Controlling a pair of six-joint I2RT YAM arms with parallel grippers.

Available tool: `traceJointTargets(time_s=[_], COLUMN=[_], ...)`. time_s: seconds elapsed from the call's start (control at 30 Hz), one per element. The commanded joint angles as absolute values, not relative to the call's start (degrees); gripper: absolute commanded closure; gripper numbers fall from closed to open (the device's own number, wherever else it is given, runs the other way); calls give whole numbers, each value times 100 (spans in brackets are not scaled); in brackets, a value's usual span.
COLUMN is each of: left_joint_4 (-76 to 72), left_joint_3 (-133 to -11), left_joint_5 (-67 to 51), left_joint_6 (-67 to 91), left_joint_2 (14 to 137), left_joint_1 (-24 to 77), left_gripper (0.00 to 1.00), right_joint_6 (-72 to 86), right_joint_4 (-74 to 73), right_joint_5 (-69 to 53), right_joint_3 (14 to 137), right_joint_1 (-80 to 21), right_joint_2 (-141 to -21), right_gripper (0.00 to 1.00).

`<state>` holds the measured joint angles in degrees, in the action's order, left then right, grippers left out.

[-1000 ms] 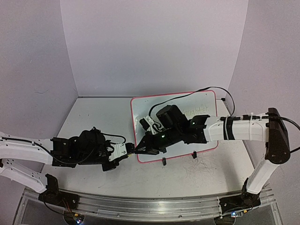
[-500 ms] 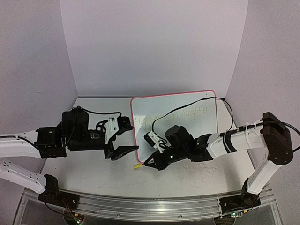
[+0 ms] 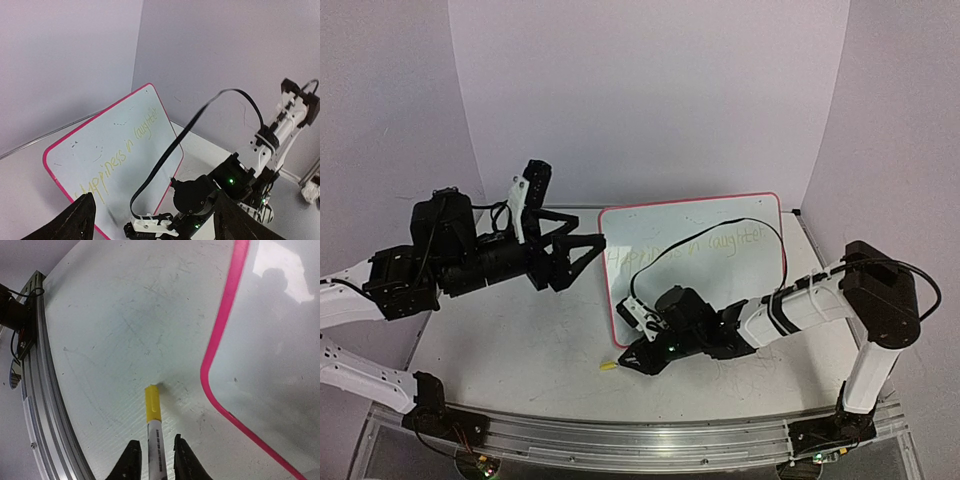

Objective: Write a sentence on the whiteboard
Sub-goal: Put down the whiteboard marker at the center of the board, then reset both arms

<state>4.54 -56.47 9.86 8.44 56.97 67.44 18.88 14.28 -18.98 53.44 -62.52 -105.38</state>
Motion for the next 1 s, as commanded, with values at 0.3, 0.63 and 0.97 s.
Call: traceJointTargets(time_s=[0.3, 0.63, 0.97], left_joint_4=[753, 1013, 1759], left_joint_3=[-5437, -6594, -8304], left_joint_5=[2496, 3150, 1221], left_joint_6=[2538, 1973, 1607], left_joint_2=[4989, 5534, 6799], left_joint_1=[6735, 6306, 3662], left_gripper=[14, 5, 4], right_joint_6=[1981, 1313, 764], right_joint_4=[127, -1708, -1951], right_joint_5=[262, 1207, 1407], right_joint_3=[5172, 6935, 8453], right_joint_1=[-6087, -4563, -2421], right_joint_2=[-8439, -6538, -6649], right_gripper=[40, 12, 2])
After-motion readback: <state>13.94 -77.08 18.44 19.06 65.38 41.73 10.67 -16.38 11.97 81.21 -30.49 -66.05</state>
